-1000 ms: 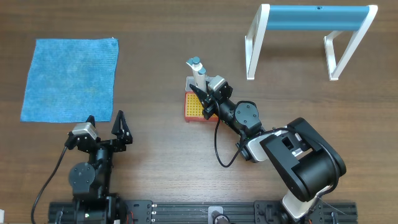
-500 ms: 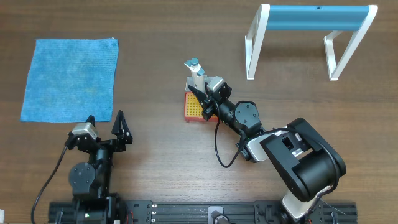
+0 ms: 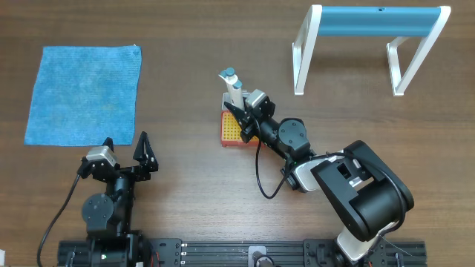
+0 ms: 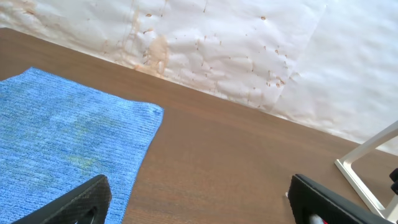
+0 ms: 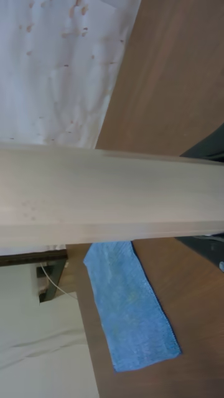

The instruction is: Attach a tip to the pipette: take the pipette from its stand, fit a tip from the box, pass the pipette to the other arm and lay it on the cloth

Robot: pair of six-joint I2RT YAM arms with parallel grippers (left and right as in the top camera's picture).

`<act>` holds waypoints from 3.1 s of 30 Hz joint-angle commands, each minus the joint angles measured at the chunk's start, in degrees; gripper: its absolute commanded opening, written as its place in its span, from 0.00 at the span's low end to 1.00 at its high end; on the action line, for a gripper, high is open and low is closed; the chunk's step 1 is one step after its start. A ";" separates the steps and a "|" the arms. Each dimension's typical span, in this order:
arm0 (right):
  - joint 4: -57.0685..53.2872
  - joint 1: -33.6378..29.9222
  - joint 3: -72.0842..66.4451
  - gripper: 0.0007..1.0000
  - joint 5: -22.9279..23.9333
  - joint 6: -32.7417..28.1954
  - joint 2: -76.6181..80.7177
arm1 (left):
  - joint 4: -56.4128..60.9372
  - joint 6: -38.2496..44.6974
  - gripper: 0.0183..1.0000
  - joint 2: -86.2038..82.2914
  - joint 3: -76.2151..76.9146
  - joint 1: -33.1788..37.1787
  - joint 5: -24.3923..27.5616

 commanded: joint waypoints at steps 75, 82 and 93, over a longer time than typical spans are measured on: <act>-63.73 -0.24 18.62 0.08 -17.20 34.67 -41.31 | 1.44 -58.53 0.92 -0.31 -0.20 0.07 31.23; -64.06 -0.13 18.62 0.08 -19.37 35.08 -41.22 | 14.69 -67.25 0.92 0.63 -0.20 0.09 25.92; -64.19 -0.15 18.62 0.08 -25.79 35.28 -41.18 | 30.25 -46.10 0.92 57.00 44.15 -0.94 70.88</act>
